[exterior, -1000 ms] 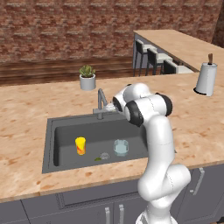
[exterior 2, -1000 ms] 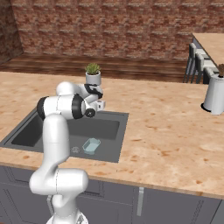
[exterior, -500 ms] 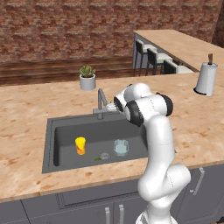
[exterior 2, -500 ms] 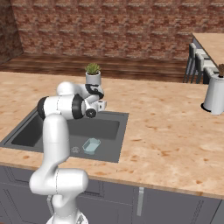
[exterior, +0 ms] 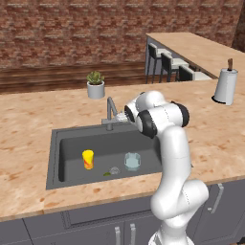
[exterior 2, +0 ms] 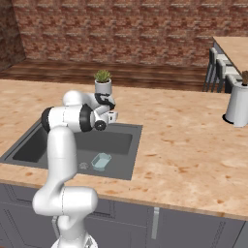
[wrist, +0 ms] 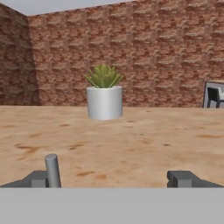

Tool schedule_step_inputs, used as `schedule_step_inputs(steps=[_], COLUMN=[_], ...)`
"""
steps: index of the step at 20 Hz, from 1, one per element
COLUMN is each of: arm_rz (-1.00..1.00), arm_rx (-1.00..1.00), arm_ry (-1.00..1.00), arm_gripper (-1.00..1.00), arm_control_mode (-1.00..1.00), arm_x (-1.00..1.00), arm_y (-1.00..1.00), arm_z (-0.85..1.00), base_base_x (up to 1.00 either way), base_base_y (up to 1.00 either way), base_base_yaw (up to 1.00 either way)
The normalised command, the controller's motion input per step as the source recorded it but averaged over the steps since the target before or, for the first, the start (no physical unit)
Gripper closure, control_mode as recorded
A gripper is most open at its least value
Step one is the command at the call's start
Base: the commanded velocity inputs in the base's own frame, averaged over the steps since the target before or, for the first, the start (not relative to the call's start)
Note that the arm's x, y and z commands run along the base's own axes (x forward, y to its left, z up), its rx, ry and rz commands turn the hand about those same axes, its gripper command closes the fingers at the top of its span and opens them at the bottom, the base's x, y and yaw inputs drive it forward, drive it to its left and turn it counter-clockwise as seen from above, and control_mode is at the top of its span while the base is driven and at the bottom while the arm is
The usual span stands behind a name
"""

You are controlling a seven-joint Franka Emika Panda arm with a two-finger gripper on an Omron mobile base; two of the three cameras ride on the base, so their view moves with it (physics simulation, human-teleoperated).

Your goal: Pick the cup and tupperware and place them in the sink. Then turn on the water.

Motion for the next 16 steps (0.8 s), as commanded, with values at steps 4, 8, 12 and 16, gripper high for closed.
schedule_step_inputs(steps=[4, 8, 12, 16], arm_rz=[0.00, 0.00, 0.00, 0.00], arm_rx=[0.00, 0.01, 0.03, 0.03], arm_ry=[0.00, 0.00, 0.00, 0.00], arm_gripper=[-1.00, -1.00, -1.00, -1.00], arm_control_mode=[-1.00, -1.00, -1.00, -1.00], arm_x=[0.00, 0.00, 0.00, 0.00], arm_y=[-0.38, -0.47, -0.49, -0.48], arm_z=[0.00, 0.00, 0.09, 0.10], base_base_x=[0.00, 0.00, 0.00, 0.00], base_base_y=[0.00, 0.00, 0.00, 0.00], base_base_yaw=[0.00, 0.00, 0.00, 0.00])
